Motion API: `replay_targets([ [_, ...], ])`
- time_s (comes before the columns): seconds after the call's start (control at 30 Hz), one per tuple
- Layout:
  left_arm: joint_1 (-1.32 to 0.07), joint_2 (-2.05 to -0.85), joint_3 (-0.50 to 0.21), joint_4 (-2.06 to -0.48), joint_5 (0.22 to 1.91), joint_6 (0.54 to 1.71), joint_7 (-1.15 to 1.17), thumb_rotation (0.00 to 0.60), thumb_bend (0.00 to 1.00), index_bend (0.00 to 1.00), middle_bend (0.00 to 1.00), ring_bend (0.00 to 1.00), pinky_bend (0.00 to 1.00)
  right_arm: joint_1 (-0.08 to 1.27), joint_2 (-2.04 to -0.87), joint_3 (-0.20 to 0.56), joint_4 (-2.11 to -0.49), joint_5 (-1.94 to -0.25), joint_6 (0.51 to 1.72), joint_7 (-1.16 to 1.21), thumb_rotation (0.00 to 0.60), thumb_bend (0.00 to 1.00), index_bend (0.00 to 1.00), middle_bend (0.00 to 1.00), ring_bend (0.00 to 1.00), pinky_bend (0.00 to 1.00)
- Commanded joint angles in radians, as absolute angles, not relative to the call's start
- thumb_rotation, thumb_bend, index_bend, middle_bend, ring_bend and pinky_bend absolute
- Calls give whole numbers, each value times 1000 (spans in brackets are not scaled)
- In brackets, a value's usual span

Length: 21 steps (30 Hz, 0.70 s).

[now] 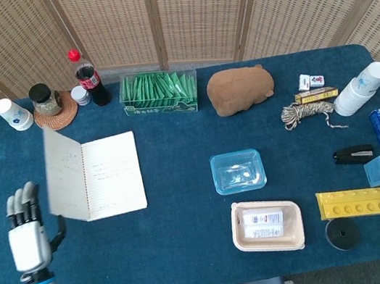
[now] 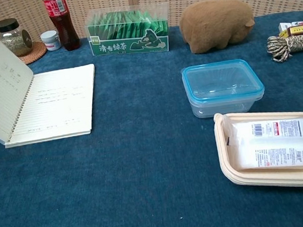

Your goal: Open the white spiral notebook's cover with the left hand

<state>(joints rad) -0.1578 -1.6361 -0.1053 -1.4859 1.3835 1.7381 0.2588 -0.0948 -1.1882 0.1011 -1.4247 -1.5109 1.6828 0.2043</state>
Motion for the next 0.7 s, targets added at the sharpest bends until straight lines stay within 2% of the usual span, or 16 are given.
replay_targets([
  [0.03, -118, -1599, -92, -1499, 1339, 1732, 274, 600, 403, 0, 0, 0, 0, -92, -1187, 101, -1426, -1513, 1680, 201, 600, 186, 197, 203, 167, 289],
  [0.2, -83, -1531, -94, -1553, 1291, 1703, 278, 600, 398, 0, 0, 0, 0, -84, -1185, 99, -1436, -1521, 1674, 190, 600, 185, 197, 203, 167, 289],
  [0.4, -78, -1462, -80, -1603, 1358, 1702, 268, 600, 397, 0, 0, 0, 0, -72, -1189, 96, -1449, -1530, 1661, 170, 600, 184, 197, 204, 167, 288],
  [0.7, -73, -1356, -9, -1677, 1450, 1648, 259, 600, 396, 0, 0, 0, 0, -57, -1174, 93, -1485, -1523, 1630, 129, 600, 185, 197, 202, 167, 288],
])
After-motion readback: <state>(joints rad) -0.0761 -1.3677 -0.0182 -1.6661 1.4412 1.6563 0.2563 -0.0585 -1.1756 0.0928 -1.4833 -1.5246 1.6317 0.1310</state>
